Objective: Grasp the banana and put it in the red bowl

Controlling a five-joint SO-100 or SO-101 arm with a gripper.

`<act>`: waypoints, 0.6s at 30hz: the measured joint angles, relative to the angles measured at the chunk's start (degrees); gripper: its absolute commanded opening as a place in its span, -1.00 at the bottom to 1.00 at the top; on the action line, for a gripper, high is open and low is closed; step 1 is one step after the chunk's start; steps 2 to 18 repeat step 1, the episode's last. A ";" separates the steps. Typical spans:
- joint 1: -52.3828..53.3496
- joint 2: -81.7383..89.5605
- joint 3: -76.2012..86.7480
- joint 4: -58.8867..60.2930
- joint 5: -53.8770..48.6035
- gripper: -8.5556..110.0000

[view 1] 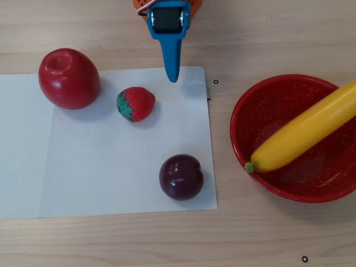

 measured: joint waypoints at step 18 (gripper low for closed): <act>0.00 0.00 0.00 0.00 0.00 -0.85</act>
